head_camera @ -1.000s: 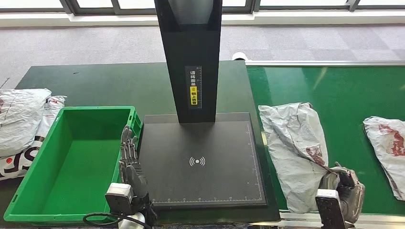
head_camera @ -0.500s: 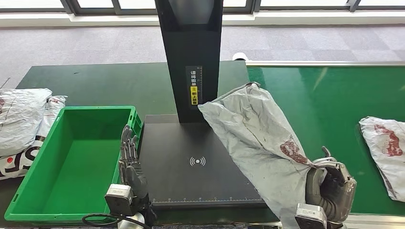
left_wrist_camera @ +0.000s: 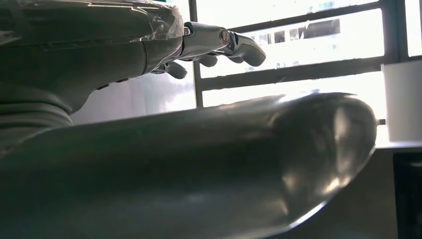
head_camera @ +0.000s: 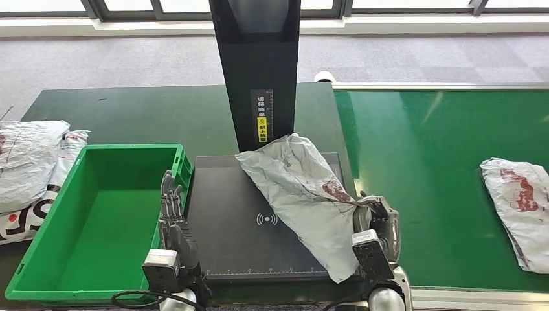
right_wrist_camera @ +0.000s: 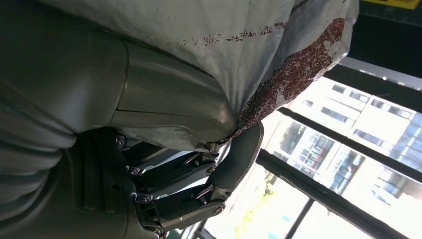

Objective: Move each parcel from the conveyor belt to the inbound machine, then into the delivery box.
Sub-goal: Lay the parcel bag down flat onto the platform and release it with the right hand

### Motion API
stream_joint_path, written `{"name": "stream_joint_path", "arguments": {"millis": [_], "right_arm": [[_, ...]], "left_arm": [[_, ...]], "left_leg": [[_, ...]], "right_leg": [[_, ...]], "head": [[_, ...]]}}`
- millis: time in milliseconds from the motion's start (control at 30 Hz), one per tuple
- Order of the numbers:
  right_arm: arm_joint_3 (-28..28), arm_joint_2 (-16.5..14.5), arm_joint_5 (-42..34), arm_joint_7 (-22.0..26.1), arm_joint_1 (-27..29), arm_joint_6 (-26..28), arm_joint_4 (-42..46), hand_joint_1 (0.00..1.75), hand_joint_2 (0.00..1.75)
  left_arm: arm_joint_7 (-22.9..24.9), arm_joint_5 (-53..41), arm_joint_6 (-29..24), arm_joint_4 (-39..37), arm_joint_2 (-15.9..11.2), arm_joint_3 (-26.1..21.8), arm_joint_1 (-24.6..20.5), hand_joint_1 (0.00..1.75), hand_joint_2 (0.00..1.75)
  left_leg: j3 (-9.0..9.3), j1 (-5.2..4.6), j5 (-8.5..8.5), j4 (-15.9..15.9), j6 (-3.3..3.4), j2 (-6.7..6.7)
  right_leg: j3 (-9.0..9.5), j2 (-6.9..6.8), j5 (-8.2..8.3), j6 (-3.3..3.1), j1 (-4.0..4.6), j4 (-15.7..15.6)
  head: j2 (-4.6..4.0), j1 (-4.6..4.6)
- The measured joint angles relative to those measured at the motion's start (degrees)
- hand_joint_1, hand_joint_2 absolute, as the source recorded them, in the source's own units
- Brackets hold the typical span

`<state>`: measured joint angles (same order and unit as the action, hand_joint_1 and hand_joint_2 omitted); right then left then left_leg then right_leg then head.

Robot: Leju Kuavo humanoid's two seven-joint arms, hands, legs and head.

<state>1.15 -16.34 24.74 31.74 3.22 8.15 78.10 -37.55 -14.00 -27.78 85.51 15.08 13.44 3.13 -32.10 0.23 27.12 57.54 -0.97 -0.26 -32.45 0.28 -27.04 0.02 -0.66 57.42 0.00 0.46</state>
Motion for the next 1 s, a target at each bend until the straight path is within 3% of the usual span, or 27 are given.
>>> {"name": "stream_joint_path", "arguments": {"millis": [167, 300, 333, 667, 1000], "right_arm": [[0.0, 0.2, -1.9, 1.4, -5.7, -1.4, -12.9, 1.73, 1.75], [0.0, 0.7, -3.0, 3.9, -9.3, -1.0, -22.0, 0.06, 1.75], [0.1, 0.9, -3.2, 4.2, -9.7, -1.1, -23.4, 0.0, 1.75], [0.0, 1.0, -5.6, 6.1, -8.3, -10.7, -23.8, 0.0, 1.75], [-0.2, 1.0, -5.7, 5.8, -6.5, -12.1, -21.1, 0.0, 1.75]], "left_arm": [[0.0, 3.2, -7.1, 0.3, 0.0, 0.0, 0.1, 0.0, 0.0], [0.0, 4.8, -10.1, 0.4, 0.0, 0.2, 0.1, 0.0, 0.0], [0.0, 5.0, -10.2, 0.4, 0.0, 0.2, 0.1, 0.0, 0.0], [0.0, 4.5, -11.5, 1.0, 0.0, 0.4, 0.0, 0.0, 0.0], [0.0, 4.5, -11.4, 1.7, -0.1, 0.4, 0.1, 0.0, 0.0]], "left_leg": [[-0.01, 0.0, 0.0, 0.0, 0.0, 0.02], [0.0, 0.0, -0.02, 0.0, -0.02, -0.01], [0.0, 0.0, -0.02, 0.0, -0.03, -0.01], [-0.01, 0.0, 0.0, 0.0, -0.04, 0.02], [-0.01, 0.0, -0.01, 0.0, -0.04, 0.02]], "right_leg": [[-0.04, 0.02, 0.0, 0.0, 0.01, 0.0], [-0.03, 0.01, 0.0, 0.0, 0.01, 0.0], [-0.03, 0.01, 0.01, 0.0, 0.0, 0.0], [-0.08, 0.03, 0.0, -0.01, 0.01, 0.0], [-0.07, 0.02, 0.01, -0.01, 0.0, 0.0]], "head": [[0.0, 0.0], [0.0, 0.0], [0.0, 0.0], [0.0, 0.0], [0.0, 0.0]]}}
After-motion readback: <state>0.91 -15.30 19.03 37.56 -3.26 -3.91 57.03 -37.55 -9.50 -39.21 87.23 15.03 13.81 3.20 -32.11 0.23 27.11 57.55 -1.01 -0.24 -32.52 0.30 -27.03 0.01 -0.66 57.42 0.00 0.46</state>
